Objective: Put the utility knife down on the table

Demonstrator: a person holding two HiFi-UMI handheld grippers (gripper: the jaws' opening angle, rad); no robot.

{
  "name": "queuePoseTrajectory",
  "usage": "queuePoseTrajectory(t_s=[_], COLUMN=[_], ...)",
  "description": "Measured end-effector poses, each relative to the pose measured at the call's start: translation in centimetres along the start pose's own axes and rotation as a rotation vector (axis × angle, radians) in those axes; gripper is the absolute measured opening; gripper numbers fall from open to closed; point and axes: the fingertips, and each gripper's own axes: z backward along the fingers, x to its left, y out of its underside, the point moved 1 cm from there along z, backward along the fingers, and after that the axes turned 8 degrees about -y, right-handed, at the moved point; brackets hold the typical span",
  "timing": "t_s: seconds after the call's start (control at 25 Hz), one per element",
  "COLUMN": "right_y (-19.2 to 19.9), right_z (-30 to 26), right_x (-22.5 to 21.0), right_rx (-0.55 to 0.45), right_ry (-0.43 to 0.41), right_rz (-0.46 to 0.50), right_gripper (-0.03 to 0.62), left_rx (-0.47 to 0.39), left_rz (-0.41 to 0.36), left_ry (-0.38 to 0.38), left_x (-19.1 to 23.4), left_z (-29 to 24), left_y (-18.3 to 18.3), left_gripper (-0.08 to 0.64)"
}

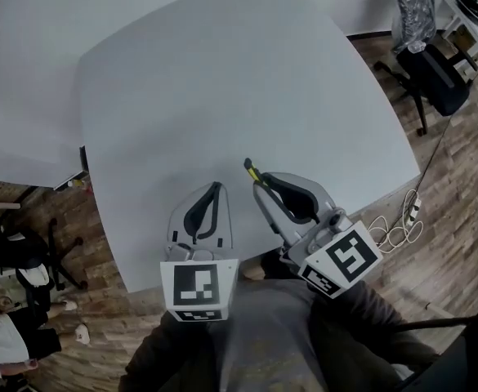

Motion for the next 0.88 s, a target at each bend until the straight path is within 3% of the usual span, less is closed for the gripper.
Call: queuePoseTrajectory(t_s=[0.28,0.56,0.88], right_y=[0.3,1.7,3.2], right_z=[-4.7,-9.6,-10.7], right_x=[-1.5,-2.3,-4.2], right_rx=[0.05,0.098,0.146], right_ry=[-0.083,-0.089,-0.074], right_rz=[-0.006,-0.005,-0.023], right_gripper=[0.051,0.05,0.051], left_rx=[0.017,0.046,0.057], left_rz=[0.07,0.099,0.133], left_ry=[-0.109,-0.091,-0.071], left_x=[4.3,7.9,7.9], left_z=[-2.0,-4.5,-7.1], left_y=[0.6,1.9,3.0], left_gripper=[0.003,0.002,0.002])
